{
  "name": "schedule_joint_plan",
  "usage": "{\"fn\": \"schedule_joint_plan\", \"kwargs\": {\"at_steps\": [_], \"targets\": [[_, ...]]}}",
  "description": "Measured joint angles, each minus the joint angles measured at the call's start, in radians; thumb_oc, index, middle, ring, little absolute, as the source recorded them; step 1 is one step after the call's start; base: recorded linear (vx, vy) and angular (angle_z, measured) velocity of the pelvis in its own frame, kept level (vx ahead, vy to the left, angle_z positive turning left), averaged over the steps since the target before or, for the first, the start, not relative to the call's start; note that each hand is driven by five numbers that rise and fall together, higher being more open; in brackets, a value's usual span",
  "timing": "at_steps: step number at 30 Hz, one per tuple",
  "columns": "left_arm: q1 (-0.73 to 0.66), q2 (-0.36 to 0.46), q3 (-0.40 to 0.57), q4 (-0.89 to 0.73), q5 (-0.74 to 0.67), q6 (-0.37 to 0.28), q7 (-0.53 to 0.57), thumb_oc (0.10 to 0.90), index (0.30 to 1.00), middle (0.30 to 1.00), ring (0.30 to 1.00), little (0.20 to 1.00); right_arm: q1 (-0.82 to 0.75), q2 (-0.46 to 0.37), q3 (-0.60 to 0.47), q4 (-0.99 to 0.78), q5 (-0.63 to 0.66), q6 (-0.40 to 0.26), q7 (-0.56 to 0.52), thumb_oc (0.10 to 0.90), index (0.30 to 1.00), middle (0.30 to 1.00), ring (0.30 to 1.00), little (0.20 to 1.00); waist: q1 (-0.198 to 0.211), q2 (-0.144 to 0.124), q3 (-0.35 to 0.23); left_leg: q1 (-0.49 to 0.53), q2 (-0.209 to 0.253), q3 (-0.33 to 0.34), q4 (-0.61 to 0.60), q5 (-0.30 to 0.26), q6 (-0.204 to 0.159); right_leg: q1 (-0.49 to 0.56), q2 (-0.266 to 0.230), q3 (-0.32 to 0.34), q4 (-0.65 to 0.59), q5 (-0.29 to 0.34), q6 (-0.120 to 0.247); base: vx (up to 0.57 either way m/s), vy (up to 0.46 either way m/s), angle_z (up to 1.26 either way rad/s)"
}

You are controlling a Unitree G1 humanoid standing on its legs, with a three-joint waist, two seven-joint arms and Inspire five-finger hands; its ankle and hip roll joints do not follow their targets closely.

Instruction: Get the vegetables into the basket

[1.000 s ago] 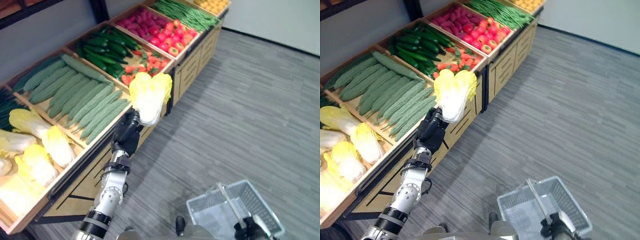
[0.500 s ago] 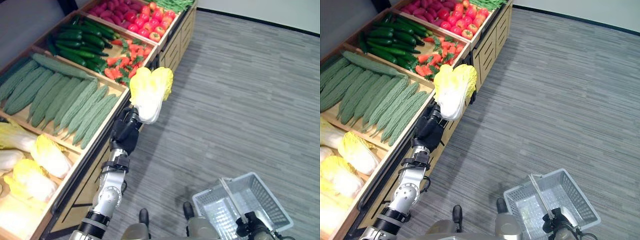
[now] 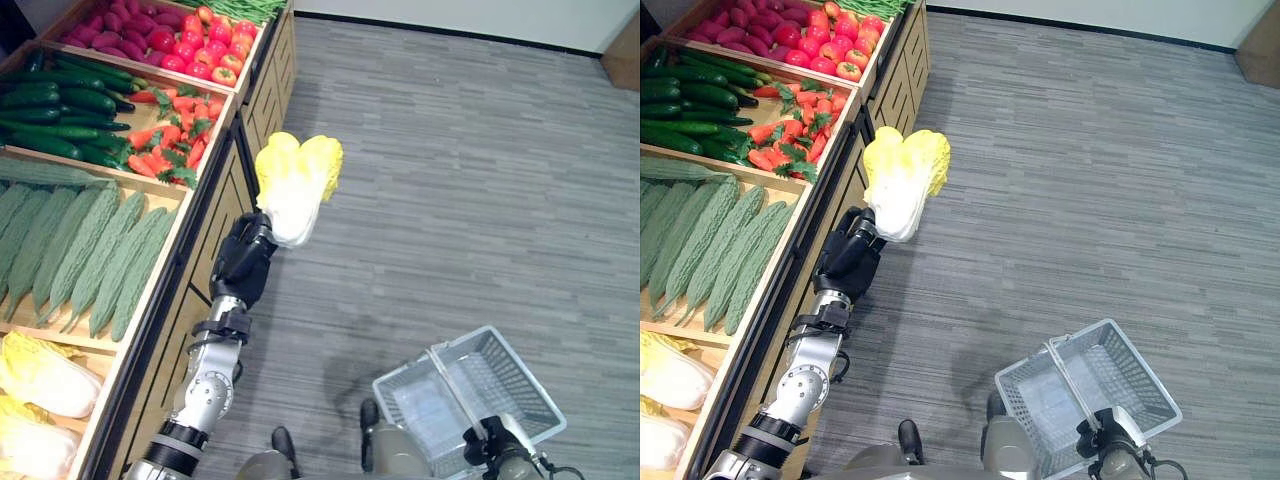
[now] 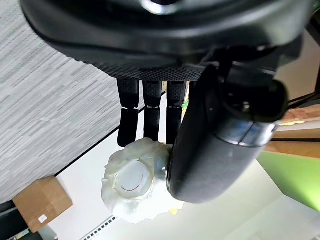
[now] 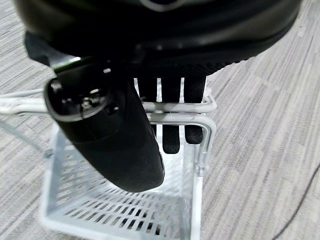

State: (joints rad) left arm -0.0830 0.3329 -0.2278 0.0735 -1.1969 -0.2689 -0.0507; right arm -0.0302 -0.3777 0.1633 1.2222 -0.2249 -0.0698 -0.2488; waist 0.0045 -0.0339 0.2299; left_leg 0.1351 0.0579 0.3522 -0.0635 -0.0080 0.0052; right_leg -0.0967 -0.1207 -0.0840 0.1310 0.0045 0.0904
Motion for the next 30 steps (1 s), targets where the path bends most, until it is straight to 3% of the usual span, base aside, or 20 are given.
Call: {"fn": "schedule_joint_plan", "kwargs": {"at_steps": [6,13,15,17,18,21,23,24,26,27,30], "targets": [[0.001,-0.027,0.001,-0.001,-0.001,0.001,-0.001,0.400,0.300,0.300,0.300,0.300,0.005,-0.003,0.004,-0.053,-0.001,-0.007,0.000,0.400,0.300,0.300,0.300,0.300,0.007,0.013,-0.025,0.005,0.032,-0.001,0.041,0.001,-0.002,0.053,0.037,0.046,-0.122,0.050,-0.011,0.03,-0.160,-0.30],[0.013,-0.049,0.002,0.001,-0.002,0.002,-0.001,0.400,0.300,0.300,0.300,0.300,0.074,-0.019,0.012,-0.168,-0.001,0.004,0.002,0.400,0.300,0.300,0.300,0.300,-0.015,0.023,-0.038,-0.001,0.053,-0.027,0.074,0.009,-0.013,0.087,0.062,0.043,-0.168,0.079,-0.030,0.01,-0.196,-0.05],[0.027,-0.069,-0.004,0.008,-0.004,0.007,0.000,0.400,0.300,0.300,0.300,0.300,0.071,-0.067,0.041,-0.257,-0.004,0.000,0.002,0.400,0.300,0.300,0.300,0.300,-0.017,0.023,-0.038,-0.017,0.057,-0.080,0.131,0.011,-0.016,0.098,0.064,0.057,-0.186,0.086,-0.040,-0.04,-0.128,-0.11],[0.026,-0.073,-0.022,0.008,-0.019,0.012,-0.001,0.400,0.300,0.300,0.300,0.300,0.052,-0.108,0.042,-0.285,-0.005,-0.001,0.001,0.400,0.300,0.300,0.300,0.300,-0.008,0.013,-0.033,-0.080,0.039,-0.194,0.228,0.000,-0.023,0.104,0.041,0.083,-0.202,0.106,-0.071,-0.01,-0.011,-0.23],[0.031,-0.076,-0.030,0.009,-0.022,0.015,-0.001,0.400,0.300,0.300,0.300,0.300,0.036,-0.127,0.041,-0.286,-0.006,-0.001,-0.002,0.400,0.300,0.300,0.300,0.300,0.001,0.005,-0.029,-0.085,0.027,-0.247,0.198,-0.018,-0.046,0.102,0.029,0.093,-0.206,0.106,-0.073,0.02,-0.003,-0.17],[0.030,-0.080,-0.068,0.008,-0.022,0.027,-0.006,0.400,0.300,0.300,0.300,0.300,0.010,-0.179,0.041,-0.289,-0.008,0.006,-0.008,0.400,0.300,0.300,0.300,0.300,-0.005,0.036,-0.034,-0.095,0.032,-0.307,0.068,0.016,-0.061,0.102,0.038,0.101,-0.212,0.092,-0.063,0.06,0.053,-0.14],[0.030,-0.069,-0.100,0.008,-0.022,0.032,-0.005,0.400,0.300,0.300,0.300,0.300,-0.005,-0.216,0.041,-0.338,-0.014,0.008,-0.013,0.400,0.300,0.300,0.300,0.300,-0.021,0.078,-0.040,-0.095,0.047,-0.278,0.005,0.030,-0.041,0.095,0.070,0.117,-0.218,0.098,-0.049,0.07,0.097,-0.40],[0.030,-0.061,-0.109,0.008,-0.022,0.034,-0.005,0.400,0.300,0.300,0.300,0.300,-0.020,-0.213,0.043,-0.339,-0.014,0.011,-0.014,0.400,0.300,0.300,0.300,0.300,-0.021,0.084,-0.045,-0.080,0.052,-0.268,-0.010,0.054,-0.066,0.092,0.070,0.140,-0.218,0.100,-0.045,0.05,0.102,-0.53],[0.030,-0.047,-0.128,0.004,-0.021,0.036,-0.006,0.400,0.300,0.300,0.300,0.300,-0.026,-0.214,0.045,-0.354,-0.014,0.007,-0.015,0.400,0.300,0.300,0.300,0.300,-0.021,0.075,-0.045,-0.073,0.037,-0.244,-0.028,0.055,-0.062,0.082,0.054,0.146,-0.217,0.104,-0.031,0.05,0.106,-0.43],[0.030,-0.024,-0.139,-0.001,-0.021,0.051,-0.007,0.400,0.300,0.300,0.300,0.300,-0.027,-0.214,0.047,-0.376,-0.014,0.010,-0.016,0.400,0.300,0.300,0.300,0.300,-0.036,0.060,-0.039,-0.068,0.010,-0.222,-0.026,0.056,-0.039,0.077,0.031,0.153,-0.217,0.113,-0.010,0.03,0.065,-0.21],[0.030,0.010,-0.145,-0.001,-0.019,0.063,-0.007,0.400,0.300,0.300,0.300,0.300,-0.036,-0.214,0.068,-0.406,-0.013,0.019,-0.015,0.400,0.300,0.300,0.300,0.300,-0.041,0.060,-0.039,-0.052,-0.007,-0.191,-0.025,0.054,-0.033,0.078,0.015,0.179,-0.217,0.121,0.003,0.02,0.092,-0.31]]}}
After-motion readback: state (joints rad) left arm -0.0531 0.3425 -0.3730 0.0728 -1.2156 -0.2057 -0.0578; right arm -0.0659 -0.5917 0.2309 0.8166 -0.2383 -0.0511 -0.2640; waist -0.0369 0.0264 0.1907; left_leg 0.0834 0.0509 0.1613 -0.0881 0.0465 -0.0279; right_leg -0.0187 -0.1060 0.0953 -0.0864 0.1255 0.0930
